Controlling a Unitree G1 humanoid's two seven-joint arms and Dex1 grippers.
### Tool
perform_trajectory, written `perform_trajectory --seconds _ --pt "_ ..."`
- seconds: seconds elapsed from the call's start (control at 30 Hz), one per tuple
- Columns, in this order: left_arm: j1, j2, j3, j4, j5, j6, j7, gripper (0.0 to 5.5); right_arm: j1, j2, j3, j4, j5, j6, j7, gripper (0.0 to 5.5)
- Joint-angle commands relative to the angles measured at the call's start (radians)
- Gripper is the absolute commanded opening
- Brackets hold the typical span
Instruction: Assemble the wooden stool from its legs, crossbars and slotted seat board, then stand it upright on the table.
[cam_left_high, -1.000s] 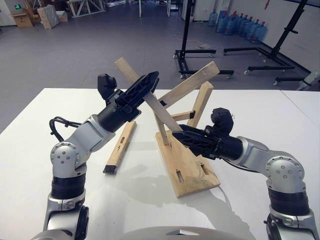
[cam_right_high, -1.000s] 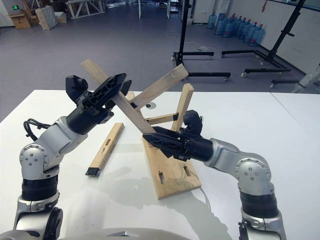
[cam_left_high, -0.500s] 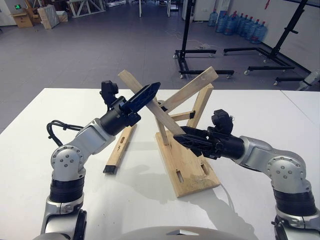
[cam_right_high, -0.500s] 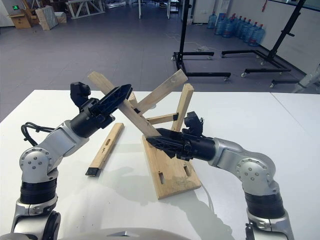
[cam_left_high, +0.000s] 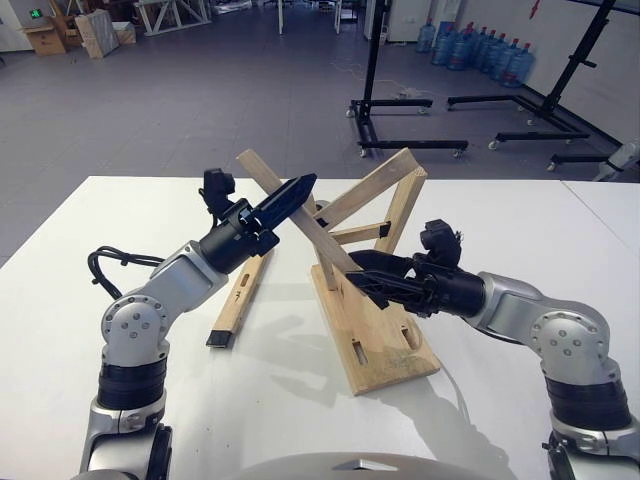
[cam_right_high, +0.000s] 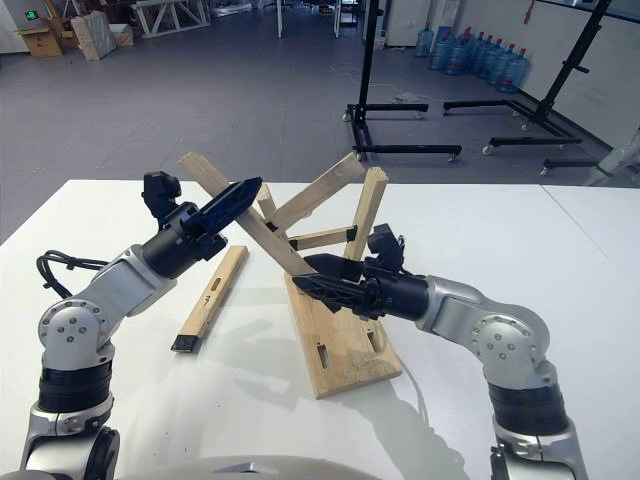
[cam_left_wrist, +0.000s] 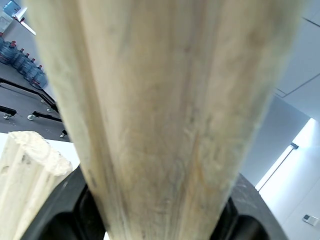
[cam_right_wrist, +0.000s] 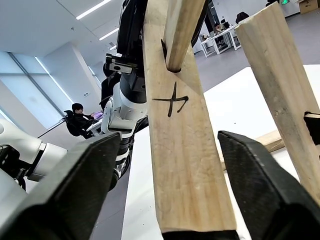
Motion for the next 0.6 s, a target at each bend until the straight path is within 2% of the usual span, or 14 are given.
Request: perform_trajectory --seconds 0.03,0.1,0.2,0.3,0.37,0.47,0.6 --pt "-0.008 0.035 0.023 0.000 0.025 0.017 -0.022 2.13 0.007 -0.071 -0.062 0.013 -0.007 0.003 0.038 4.32" --pt "-0.011 0.059 0.056 -0.003 0.007 0.020 -0.027 2.13 0.018 -0.151 -0.126 0.050 -0.036 -0.008 0.099 4.68" --pt "0.014 0.103 0.093 -0.040 -0.013 0.037 -0.051 2.13 0.061 -0.357 -0.184 0.146 -0.229 -0.109 0.253 5.26" --pt "0.054 0.125 0.113 -0.081 -0.028 0.042 -0.056 2.13 0.109 -0.561 -0.084 0.277 -0.575 -0.333 0.352 5.40" --pt "0.076 0.130 0.117 -0.099 -0.033 0.041 -0.055 2.13 0.113 -0.643 -0.001 0.365 -0.753 -0.452 0.395 5.40" --pt "0.100 0.133 0.102 -0.121 -0.025 0.041 -0.058 2.13 0.119 -0.654 0.115 0.432 -0.903 -0.563 0.464 5.40" --pt "0.124 0.134 0.086 -0.137 -0.003 0.038 -0.069 2.13 0.135 -0.520 0.240 0.445 -0.990 -0.608 0.447 5.40"
